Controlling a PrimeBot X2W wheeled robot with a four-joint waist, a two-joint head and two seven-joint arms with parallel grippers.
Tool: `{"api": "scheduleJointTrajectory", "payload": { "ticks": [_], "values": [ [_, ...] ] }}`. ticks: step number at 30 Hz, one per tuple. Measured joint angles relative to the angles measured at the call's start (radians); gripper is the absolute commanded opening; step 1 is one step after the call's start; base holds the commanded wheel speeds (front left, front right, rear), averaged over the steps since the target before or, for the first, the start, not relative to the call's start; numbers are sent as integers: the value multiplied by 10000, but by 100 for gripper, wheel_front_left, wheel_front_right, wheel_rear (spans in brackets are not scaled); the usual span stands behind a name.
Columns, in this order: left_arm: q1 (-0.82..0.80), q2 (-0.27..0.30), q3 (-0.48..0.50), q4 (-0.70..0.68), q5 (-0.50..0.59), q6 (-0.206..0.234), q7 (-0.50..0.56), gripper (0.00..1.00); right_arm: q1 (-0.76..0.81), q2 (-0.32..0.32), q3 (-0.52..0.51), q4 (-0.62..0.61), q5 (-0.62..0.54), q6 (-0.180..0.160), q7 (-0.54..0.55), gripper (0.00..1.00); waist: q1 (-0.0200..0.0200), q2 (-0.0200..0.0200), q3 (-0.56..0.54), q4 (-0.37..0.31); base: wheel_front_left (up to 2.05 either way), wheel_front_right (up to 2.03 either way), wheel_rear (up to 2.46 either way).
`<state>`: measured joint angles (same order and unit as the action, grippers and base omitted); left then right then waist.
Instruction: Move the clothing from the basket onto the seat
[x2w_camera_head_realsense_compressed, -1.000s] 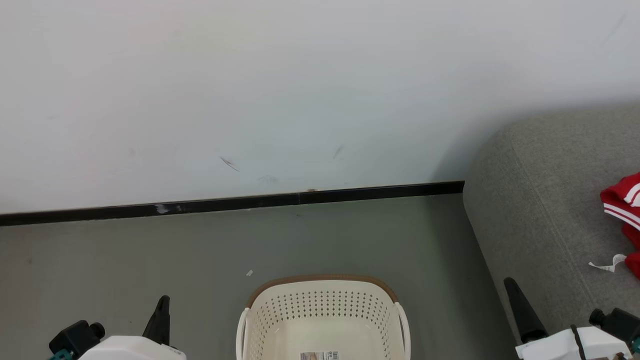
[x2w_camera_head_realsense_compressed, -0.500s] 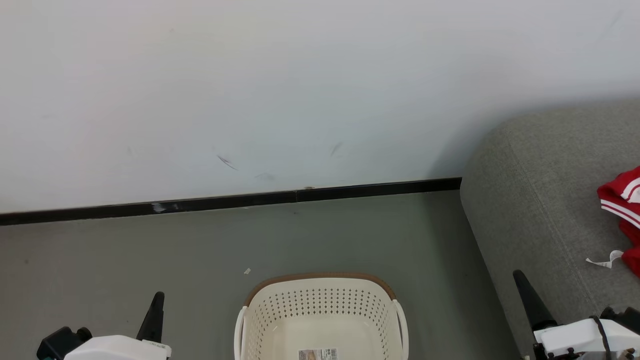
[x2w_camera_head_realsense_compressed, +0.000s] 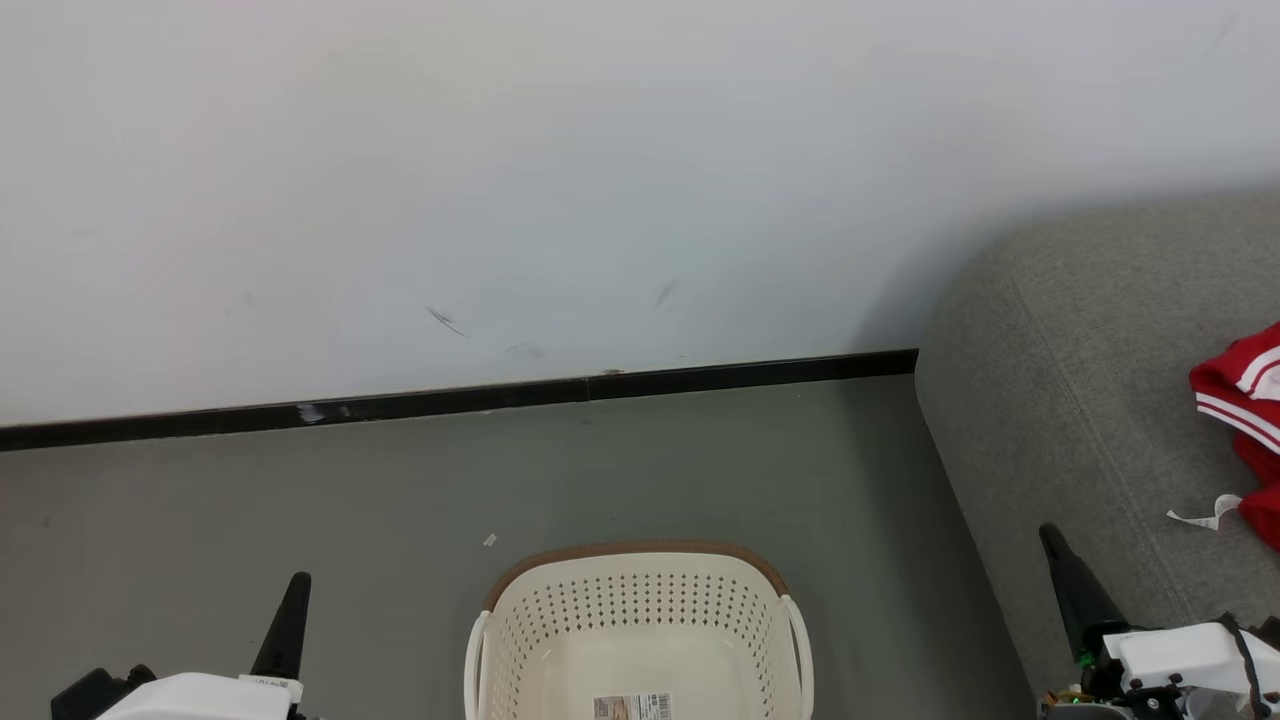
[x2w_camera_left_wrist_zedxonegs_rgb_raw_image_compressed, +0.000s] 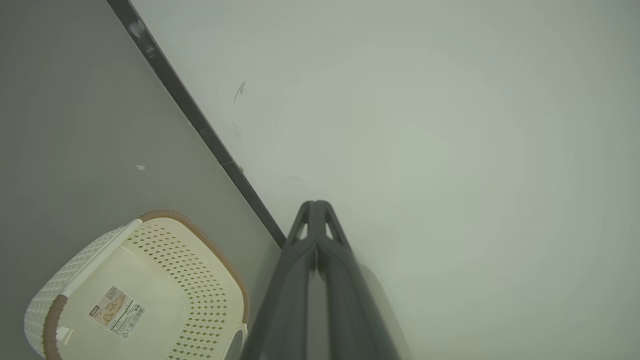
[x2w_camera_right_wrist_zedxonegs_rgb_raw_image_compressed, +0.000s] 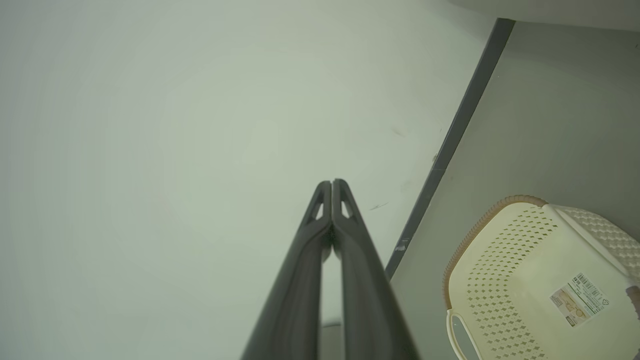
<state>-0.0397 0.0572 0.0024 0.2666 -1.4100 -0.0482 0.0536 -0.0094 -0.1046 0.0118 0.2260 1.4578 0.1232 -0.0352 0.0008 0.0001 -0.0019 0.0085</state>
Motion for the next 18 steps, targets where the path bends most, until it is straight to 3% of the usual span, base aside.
{"api": "scheduleJointTrajectory", "payload": {
  "ticks": [14,18],
  "values": [
    [-121,-205,675,-6,-1864,-616,456,0,-372,-128,-155,182,2347,2,351,0,-1,0,49,-84,0,0,0],
    [-132,-213,700,-4,-1933,-658,508,0,-411,-159,-186,198,2499,2,351,0,-2,0,49,-84,0,0,0]
  ]
}}
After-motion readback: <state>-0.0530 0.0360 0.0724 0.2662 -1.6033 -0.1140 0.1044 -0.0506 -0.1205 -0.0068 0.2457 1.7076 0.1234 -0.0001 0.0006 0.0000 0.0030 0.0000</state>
